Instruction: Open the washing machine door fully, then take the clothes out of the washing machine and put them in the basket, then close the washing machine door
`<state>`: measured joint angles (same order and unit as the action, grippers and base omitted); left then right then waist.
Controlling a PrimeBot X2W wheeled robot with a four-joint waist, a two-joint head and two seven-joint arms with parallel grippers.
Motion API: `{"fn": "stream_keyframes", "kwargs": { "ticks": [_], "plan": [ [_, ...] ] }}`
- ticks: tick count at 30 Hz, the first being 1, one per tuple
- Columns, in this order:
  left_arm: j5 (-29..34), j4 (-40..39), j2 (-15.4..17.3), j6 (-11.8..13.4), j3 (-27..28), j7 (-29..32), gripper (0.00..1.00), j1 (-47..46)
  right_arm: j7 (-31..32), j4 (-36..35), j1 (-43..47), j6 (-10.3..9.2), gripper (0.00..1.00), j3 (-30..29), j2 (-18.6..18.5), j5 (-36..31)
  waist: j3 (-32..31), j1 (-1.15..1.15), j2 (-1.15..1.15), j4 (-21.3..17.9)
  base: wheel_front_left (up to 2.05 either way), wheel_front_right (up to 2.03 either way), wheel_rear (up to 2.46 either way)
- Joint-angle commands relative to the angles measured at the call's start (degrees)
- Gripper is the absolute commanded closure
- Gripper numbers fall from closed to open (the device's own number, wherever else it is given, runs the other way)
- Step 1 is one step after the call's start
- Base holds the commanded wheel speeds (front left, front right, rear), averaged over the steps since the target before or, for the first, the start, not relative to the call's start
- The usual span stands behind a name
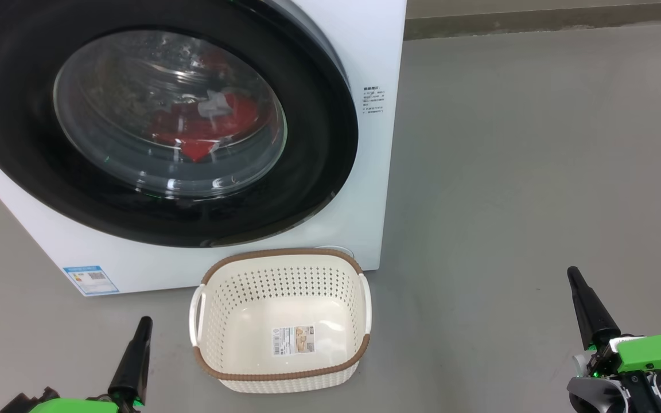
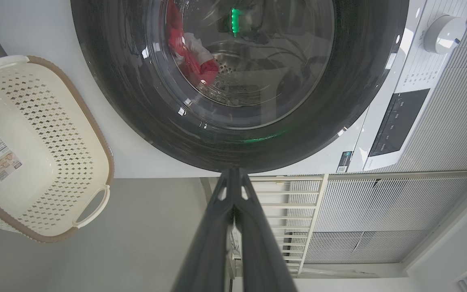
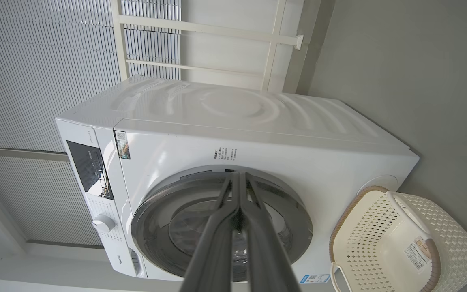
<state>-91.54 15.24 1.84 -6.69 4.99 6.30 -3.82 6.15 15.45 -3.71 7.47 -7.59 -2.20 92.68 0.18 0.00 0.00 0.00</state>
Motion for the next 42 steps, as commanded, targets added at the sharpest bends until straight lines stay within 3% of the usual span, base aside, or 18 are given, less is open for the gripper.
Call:
{"fn": "stream_keyframes", "kwargs": {
  "ticks": [1,6,7,15,20,28,42],
  "plan": [
    [-0.64,-1.21,1.04,-0.80,1.50,0.17,1.00,-2.37,0.33,-1.43,-2.47,0.02,1.00,1.08,-0.67,-0.50,0.00,0.00,0.00,0.00,0.00,0.00,0.00],
    [-0.64,-1.21,1.04,-0.80,1.50,0.17,1.00,-2.37,0.33,-1.43,-2.47,0.02,1.00,1.08,-0.67,-0.50,0.00,0.00,0.00,0.00,0.00,0.00,0.00],
    [0.03,0.17,-0.04,0.06,0.00,0.00,0.00,0.08,-0.02,0.22,0.03,0.00,0.00,0.03,0.04,0.02,0.00,0.00,0.00,0.00,0.00,0.00,0.00],
    [0.08,3.42,-1.29,0.16,-0.27,-0.19,0.00,1.93,-0.23,3.72,2.18,0.00,0.00,0.88,1.27,-0.03,0.17,0.01,0.00,0.01,0.00,0.00,0.00],
    [0.13,3.20,-1.19,0.12,-0.74,-0.68,0.00,1.60,-0.69,3.48,1.80,0.00,0.00,1.72,1.19,-0.15,0.02,0.13,0.00,0.01,0.00,0.00,0.00],
    [1.19,2.40,-0.76,0.06,-1.91,-2.15,0.00,1.07,-2.27,2.82,1.06,0.00,0.00,3.50,0.67,-1.40,0.41,0.00,0.00,0.04,0.00,0.00,0.00],
    [8.94,0.55,-0.06,-0.06,-3.17,-5.13,0.00,-0.27,-5.16,2.92,-1.07,0.01,0.00,6.52,0.01,-10.09,1.15,0.00,0.00,0.02,0.00,0.00,0.00]
  ]
}}
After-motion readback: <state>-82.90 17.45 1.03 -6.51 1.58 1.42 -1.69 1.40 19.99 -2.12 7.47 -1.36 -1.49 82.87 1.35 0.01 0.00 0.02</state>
